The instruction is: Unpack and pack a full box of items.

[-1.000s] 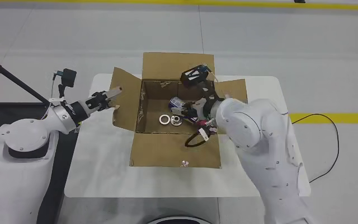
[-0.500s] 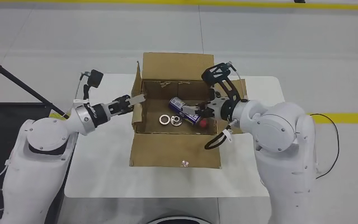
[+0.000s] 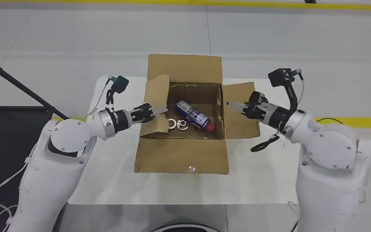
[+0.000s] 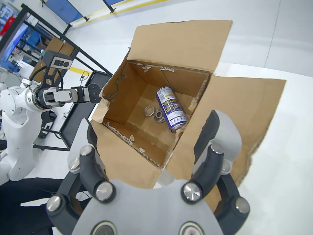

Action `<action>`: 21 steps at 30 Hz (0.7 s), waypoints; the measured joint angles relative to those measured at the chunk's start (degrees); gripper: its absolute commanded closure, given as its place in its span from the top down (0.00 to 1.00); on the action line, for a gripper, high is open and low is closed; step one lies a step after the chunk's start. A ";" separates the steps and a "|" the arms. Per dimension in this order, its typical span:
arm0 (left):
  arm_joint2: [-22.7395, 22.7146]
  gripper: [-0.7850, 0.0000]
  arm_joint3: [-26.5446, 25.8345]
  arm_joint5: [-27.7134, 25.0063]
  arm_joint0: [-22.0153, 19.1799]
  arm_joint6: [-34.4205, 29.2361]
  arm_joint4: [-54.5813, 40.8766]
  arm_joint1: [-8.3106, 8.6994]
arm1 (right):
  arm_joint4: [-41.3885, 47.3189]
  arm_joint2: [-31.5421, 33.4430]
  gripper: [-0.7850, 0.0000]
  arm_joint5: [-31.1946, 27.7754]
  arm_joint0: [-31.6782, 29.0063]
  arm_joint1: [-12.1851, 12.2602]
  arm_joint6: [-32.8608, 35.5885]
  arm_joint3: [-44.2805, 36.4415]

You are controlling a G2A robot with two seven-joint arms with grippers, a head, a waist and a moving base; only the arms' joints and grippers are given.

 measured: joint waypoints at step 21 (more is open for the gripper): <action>5.01 1.00 3.18 2.70 -3.35 0.55 1.62 -0.26 | 17.45 5.93 1.00 -7.84 8.79 3.93 7.30 33.83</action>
